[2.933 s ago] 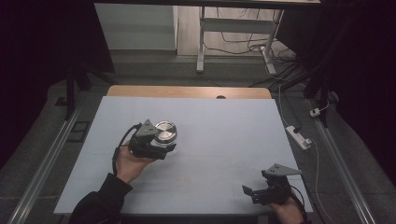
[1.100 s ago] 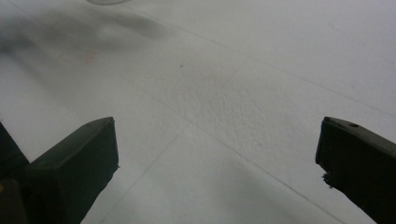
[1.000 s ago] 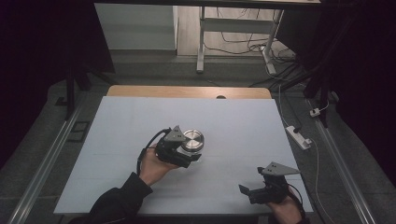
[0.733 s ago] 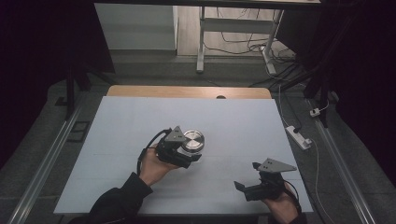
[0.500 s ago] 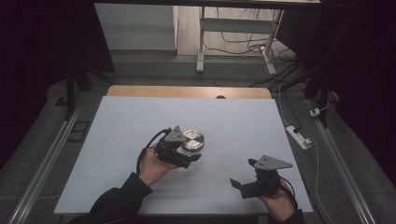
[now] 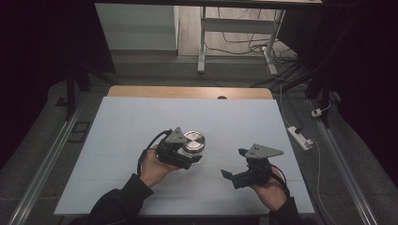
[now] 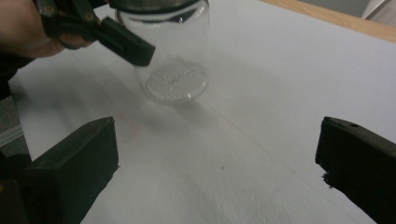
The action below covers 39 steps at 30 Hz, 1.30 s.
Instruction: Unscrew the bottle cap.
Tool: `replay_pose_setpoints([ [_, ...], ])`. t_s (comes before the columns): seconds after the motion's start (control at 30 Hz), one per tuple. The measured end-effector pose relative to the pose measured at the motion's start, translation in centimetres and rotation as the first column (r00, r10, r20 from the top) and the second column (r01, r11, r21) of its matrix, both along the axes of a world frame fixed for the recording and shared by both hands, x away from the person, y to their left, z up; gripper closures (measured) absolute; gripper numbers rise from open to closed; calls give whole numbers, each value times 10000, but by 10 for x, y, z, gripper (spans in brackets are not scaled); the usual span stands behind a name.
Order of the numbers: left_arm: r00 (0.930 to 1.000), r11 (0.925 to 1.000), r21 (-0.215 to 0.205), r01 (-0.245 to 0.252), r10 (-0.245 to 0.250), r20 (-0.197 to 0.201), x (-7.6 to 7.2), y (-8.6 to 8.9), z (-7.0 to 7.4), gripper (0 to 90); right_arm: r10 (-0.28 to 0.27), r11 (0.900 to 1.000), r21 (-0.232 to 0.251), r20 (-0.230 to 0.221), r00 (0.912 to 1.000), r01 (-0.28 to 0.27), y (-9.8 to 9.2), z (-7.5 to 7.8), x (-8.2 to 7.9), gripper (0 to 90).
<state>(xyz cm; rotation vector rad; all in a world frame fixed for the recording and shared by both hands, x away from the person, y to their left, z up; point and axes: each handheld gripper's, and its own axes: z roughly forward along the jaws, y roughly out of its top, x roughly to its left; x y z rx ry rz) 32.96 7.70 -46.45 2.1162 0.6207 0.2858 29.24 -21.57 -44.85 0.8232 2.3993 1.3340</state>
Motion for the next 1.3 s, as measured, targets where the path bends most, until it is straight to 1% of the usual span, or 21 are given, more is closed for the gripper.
replay_pose_setpoints([
  [0.1, 10000, 10000, -26, -22, 22, -12, 0, 0, 0, 158, 207, 9998, 55, -61, 9998, -207, 9, 2, 5, 0],
  [0.23, 10000, 10000, -42, -46, 46, -68, 0, 1, -1, 157, 441, 9988, 245, -488, 9978, -429, 19, 3, 10, 0],
  [0.27, 10000, 10000, -60, -34, 33, -90, 0, 1, -2, 157, 441, 9988, 245, -488, 9978, -429, 19, 3, 10, 0],
  [0.3, 10000, 10000, -28, -9, 9, -80, 0, 1, -2, 157, 405, 9991, 148, -550, 9977, -397, 22, 5, 13, 0],
  [0.37, 10000, 10000, 15, 38, -38, -84, 0, -1, -2, 158, 298, 9993, 220, -460, 9985, -288, 24, 7, 14, 0],
  [0.43, 9999, 10000, -28, 67, -67, -126, 0, -1, -3, 157, 238, 9995, 222, -445, 9987, -228, 25, 8, 15, 0],
  [0.47, 9999, 10000, -20, 65, -65, -143, 0, -1, -3, 157, 215, 9997, 156, -400, 9990, -209, 26, 9, 16, 0],
  [0.5, 9999, 10000, 0, 54, -54, -130, 0, -1, -3, 157, 231, 9997, 54, -261, 9994, -229, 29, 12, 18, 0],
  [0.57, 9999, 10000, -34, 53, -53, -164, 0, -2, -3, 158, 239, 9997, -3, -187, 9995, -239, 30, 13, 19, 0],
  [0.63, 9998, 10000, -46, 50, -51, -166, 0, -2, -3, 157, 327, 9995, -16, -118, 9994, -327, 35, 18, 21, 0],
  [0.7, 9998, 9999, -78, 63, -65, -184, 1, -2, -3, 158, 367, 9993, 9, -107, 9993, -367, 36, 19, 21, 0],
  [0.73, 9998, 9999, -103, 42, -44, -187, 1, -2, -3, 158, 412, 9992, 11, -114, 9991, -412, 40, 22, 23, 0],
  [0.83, 9998, 10000, -56, 51, -52, -190, 1, -2, -4, 157, 479, 9989, -14, -85, 9988, -479, 44, 25, 25, 0],
  [0.97, 9997, 9999, -117, 36, -39, -260, 2, -2, -5, 158, 589, 9983, 64, -198, 9981, -588, 55, 32, 31, 0],
  [1.03, 9997, 10000, -85, 12, -13, -231, 2, -2, -4, 158, 624, 9980, 41, -188, 9979, -624, 57, 33, 32, 0],
  [1.07, 9998, 10000, -70, 25, -26, -212, 2, -2, -4, 157, 678, 9977, 36, -144, 9976, -678, 62, 35, 33, 0],
  [1.17, 9997, 9999, -113, -46, 43, -233, 2, -2, -4, 158, 782, 9969, 71, -197, 9967, -781, 70, 37, 36, 0],
  [1.3, 9996, 9999, -108, -64, 61, -275, 2, -2, -4, 158, 865, 9962, -50, -234, 9960, -867, 82, 36, 40, 0],
])
